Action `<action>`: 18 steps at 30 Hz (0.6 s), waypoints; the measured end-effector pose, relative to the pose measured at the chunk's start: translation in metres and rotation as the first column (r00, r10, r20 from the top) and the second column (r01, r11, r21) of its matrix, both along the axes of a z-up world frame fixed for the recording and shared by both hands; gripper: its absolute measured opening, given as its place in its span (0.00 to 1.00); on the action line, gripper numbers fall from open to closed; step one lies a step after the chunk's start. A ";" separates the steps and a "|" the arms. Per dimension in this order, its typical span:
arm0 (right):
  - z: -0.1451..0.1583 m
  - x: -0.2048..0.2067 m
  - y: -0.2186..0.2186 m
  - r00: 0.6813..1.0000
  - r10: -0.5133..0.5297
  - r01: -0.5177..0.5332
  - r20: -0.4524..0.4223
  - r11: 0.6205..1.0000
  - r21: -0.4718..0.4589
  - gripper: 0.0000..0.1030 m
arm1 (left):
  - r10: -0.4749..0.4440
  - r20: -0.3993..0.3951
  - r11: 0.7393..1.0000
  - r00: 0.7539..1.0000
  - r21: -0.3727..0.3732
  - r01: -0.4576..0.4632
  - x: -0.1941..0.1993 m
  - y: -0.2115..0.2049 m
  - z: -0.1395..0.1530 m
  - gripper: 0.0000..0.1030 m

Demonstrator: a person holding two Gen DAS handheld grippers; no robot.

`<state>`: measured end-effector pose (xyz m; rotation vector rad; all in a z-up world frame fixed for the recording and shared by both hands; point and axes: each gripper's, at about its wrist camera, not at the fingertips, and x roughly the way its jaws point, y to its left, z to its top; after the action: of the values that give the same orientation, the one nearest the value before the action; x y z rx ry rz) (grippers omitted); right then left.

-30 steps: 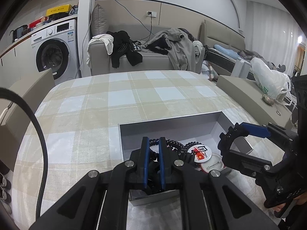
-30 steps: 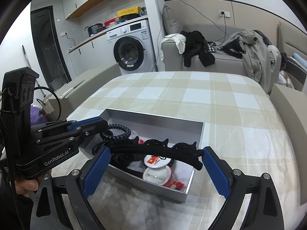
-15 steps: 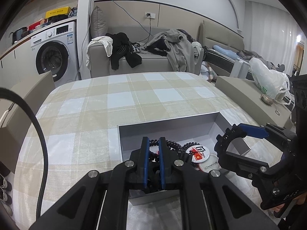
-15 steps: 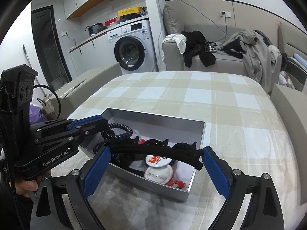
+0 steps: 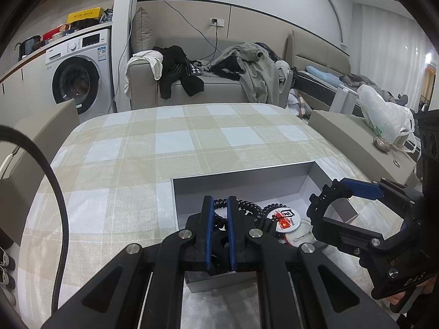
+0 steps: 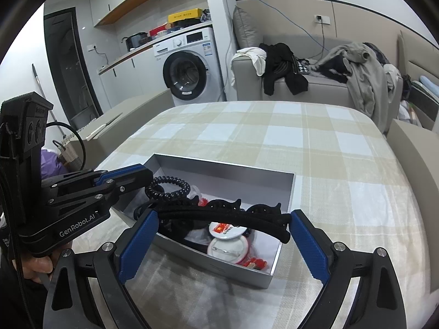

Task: Organize jewelry
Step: 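Open both grippers to release the bracelet and clip in the box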

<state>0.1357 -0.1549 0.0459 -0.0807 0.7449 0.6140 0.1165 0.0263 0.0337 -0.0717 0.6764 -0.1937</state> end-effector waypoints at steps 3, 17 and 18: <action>0.000 0.000 0.000 1.000 -0.001 0.001 -0.004 1.000 0.001 0.94 | 0.001 0.000 1.000 1.000 0.000 -0.001 -0.001 0.000 0.000 0.05; -0.001 -0.003 0.001 1.000 0.000 0.000 -0.002 1.000 -0.008 0.98 | 0.003 -0.007 1.000 1.000 -0.017 -0.003 -0.002 0.003 0.001 0.05; -0.001 -0.004 0.001 1.000 0.000 0.000 0.001 1.000 -0.010 0.98 | 0.003 -0.011 1.000 1.000 -0.021 -0.003 -0.002 0.003 0.001 0.08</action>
<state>0.1321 -0.1535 0.0451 -0.0904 0.7467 0.6107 0.1147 0.0296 0.0349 -0.0936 0.6850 -0.1974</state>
